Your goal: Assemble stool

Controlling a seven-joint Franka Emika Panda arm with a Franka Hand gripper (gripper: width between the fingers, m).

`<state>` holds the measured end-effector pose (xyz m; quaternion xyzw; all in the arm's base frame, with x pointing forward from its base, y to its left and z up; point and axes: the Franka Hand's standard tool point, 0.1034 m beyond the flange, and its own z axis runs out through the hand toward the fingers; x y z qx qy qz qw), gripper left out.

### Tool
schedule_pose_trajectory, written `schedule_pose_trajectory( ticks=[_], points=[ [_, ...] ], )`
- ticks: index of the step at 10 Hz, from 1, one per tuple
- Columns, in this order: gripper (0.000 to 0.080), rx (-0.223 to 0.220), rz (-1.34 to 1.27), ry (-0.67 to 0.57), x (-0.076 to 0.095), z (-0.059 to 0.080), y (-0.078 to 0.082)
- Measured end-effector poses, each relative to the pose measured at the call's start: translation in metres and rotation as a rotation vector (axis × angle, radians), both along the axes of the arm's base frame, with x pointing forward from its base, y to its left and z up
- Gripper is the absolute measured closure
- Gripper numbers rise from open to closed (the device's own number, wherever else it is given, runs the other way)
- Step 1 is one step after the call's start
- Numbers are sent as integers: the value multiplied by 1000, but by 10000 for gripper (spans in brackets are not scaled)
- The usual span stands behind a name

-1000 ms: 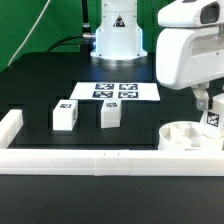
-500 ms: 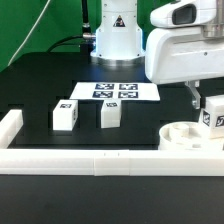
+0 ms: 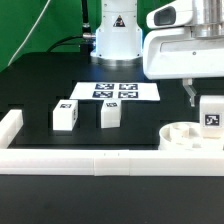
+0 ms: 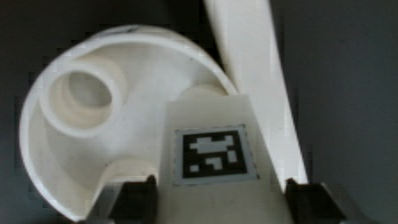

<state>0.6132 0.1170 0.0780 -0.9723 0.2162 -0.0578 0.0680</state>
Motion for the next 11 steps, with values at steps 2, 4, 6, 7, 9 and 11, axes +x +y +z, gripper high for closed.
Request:
schedule_pose_trajectory(
  ticks=[2,4,6,7,9,11],
  points=[
    [458,29,-154,21,-1,0,2],
    [458,81,-391,52,-1,0,4],
    [458,128,-591,84,-1,0,5],
    [458,146,-655,95,-1,-1,5],
    [368,167,-715,106,-2,-1,7],
    [237,170,-713,108,-2,-1,8]
  ],
)
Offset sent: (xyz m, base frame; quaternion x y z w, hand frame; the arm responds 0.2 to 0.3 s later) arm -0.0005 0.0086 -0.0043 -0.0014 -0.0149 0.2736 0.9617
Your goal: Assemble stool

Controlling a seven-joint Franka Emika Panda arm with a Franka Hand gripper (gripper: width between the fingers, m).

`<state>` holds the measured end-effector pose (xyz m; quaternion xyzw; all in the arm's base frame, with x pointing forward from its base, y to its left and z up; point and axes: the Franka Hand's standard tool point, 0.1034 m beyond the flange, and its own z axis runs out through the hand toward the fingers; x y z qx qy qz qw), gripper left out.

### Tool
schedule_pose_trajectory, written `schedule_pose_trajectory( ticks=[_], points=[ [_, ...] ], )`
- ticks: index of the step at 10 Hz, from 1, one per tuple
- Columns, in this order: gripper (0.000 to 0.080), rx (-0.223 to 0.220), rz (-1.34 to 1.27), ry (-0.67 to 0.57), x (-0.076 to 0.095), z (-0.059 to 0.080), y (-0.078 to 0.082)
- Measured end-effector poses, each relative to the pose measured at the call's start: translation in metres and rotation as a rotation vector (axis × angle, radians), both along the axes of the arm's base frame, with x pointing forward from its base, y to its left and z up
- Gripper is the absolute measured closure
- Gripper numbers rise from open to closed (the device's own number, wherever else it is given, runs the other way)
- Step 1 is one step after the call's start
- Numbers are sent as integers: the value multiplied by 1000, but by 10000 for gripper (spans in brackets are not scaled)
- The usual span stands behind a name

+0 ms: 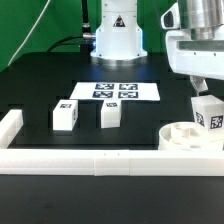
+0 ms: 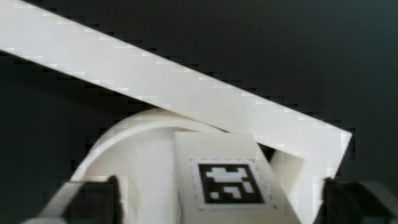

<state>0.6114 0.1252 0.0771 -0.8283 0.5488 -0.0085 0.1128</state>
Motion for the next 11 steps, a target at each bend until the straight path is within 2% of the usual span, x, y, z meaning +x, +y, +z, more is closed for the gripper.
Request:
schedule_pose_trajectory(
  ticks=[1,3,4,8,10,11],
  points=[
    [168,-2,19,-3,0,1,0],
    [155,-8,125,-23,3,18,-3],
    [151,-24,228,-50,5,22,-5],
    [151,-67,521,-98,4,19,-5],
    [151,-135,803,-138,7,22,-2],
    [151,-139,875,-141,7,22,-4]
  ],
)
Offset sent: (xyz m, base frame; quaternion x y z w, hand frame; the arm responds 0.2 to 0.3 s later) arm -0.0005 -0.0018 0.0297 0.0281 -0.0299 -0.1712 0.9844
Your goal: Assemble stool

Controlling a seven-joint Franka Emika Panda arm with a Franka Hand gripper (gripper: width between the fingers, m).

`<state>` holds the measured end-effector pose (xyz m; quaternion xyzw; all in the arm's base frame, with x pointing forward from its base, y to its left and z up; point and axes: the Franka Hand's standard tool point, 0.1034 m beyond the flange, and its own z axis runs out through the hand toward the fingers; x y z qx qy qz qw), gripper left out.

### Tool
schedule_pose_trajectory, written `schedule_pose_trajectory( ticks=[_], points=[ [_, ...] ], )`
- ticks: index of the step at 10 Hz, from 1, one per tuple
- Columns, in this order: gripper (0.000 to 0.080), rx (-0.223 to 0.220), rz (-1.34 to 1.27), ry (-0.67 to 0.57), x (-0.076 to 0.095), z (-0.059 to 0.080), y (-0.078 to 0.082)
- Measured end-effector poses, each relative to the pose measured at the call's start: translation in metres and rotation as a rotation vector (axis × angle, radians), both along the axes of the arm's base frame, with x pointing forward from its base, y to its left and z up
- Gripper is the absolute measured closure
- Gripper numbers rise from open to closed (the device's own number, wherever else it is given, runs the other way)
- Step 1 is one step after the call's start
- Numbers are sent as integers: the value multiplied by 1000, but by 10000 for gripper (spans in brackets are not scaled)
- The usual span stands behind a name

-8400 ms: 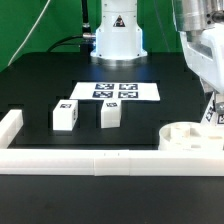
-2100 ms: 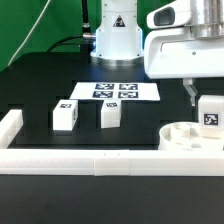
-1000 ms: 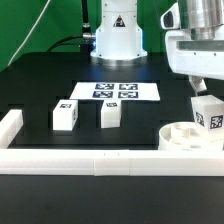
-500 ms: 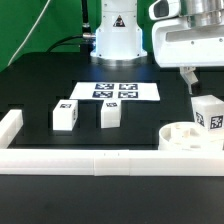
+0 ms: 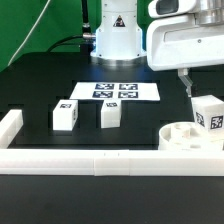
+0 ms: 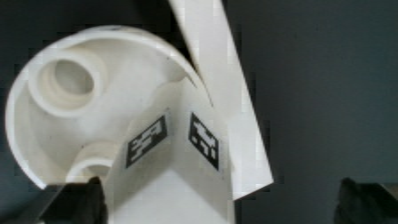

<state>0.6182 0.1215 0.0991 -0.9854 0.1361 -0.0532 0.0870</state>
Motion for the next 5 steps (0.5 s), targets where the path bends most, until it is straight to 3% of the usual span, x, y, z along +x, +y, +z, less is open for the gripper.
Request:
schedule_pose_trajectory(
  ticks=[4,5],
  points=[
    [151,-35,257,-42,2,1,-4],
    [151,-65,379,-57,2,1,-4]
  ],
)
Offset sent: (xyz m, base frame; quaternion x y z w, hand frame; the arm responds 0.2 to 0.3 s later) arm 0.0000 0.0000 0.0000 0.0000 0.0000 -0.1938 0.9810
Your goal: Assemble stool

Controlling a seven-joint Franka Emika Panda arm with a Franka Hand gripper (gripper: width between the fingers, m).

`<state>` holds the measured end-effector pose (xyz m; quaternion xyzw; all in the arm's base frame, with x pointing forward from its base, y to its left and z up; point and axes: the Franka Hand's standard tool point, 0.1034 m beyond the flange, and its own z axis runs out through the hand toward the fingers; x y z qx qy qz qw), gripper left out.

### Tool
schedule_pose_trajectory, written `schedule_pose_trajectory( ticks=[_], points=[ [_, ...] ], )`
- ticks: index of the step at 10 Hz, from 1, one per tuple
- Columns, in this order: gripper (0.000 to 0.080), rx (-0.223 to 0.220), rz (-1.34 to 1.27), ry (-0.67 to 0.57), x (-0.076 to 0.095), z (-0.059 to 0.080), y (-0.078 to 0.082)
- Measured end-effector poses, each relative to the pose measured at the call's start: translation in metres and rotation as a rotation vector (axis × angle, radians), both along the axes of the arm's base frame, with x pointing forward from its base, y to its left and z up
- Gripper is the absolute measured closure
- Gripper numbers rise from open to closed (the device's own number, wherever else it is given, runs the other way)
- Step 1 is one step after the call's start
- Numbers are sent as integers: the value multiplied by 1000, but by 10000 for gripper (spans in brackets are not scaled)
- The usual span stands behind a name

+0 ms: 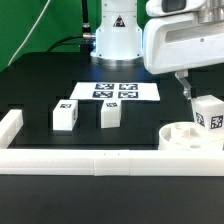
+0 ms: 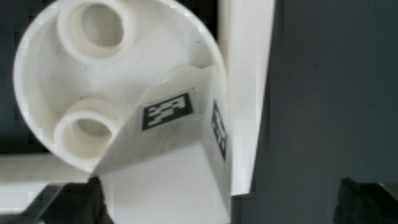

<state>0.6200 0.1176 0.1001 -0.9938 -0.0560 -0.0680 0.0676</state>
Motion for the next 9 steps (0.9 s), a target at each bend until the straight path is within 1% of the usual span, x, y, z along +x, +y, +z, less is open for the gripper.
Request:
schedule_pose_trajectory(
  ticks=[1,4,7,9],
  points=[
    [151,-41,178,-19,1,1,0],
    [151,-104,489,-50,3,5,4],
    [151,-127,623,-66,4,5,1],
    [151,-158,783,-78,4,4,1]
  ],
)
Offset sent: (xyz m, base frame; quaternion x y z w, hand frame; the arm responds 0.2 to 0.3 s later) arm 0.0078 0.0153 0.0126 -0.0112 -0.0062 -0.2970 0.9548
